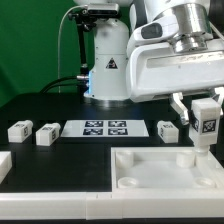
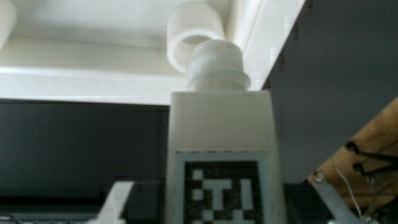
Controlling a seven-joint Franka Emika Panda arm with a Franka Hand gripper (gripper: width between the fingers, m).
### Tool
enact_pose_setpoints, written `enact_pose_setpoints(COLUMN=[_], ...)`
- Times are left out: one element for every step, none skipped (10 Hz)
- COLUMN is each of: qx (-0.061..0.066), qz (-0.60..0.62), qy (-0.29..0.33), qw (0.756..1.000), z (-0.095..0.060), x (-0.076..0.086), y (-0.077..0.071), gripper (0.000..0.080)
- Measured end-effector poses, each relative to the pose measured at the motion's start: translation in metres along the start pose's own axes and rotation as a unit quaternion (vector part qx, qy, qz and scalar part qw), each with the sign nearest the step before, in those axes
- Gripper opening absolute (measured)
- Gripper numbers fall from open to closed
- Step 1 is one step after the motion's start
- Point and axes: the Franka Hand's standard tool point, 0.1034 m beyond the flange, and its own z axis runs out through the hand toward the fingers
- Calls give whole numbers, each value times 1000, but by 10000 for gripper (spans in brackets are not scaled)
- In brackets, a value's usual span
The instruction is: Assemble one leg
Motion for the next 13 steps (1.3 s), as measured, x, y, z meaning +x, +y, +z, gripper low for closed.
enact_pose_setpoints(qx=[0, -1, -1, -1, -1, -1, -1, 0, 1, 1, 2, 3, 3], qz=[-2, -9, -13, -16, -17, -16, -16, -17, -17, -18, -18, -18, -19], qy=[4, 2, 4, 7, 9, 9, 9, 7, 5, 2, 0, -1, -2], qw=[1000, 1000, 1000, 1000, 1000, 1000, 1000, 1000, 1000, 1000, 1000, 1000, 1000], z=[3, 8, 14, 20, 26, 31, 36, 37, 39, 41, 42, 42, 42], x=[-3, -3, -1, 5, 8, 9, 8, 6, 3, 0, -3, -4, -4], y=[1, 3, 7, 8, 9, 11, 13, 10, 9, 9, 8, 7, 7], gripper=[291, 291, 291, 291, 291, 291, 291, 291, 291, 291, 291, 291, 291])
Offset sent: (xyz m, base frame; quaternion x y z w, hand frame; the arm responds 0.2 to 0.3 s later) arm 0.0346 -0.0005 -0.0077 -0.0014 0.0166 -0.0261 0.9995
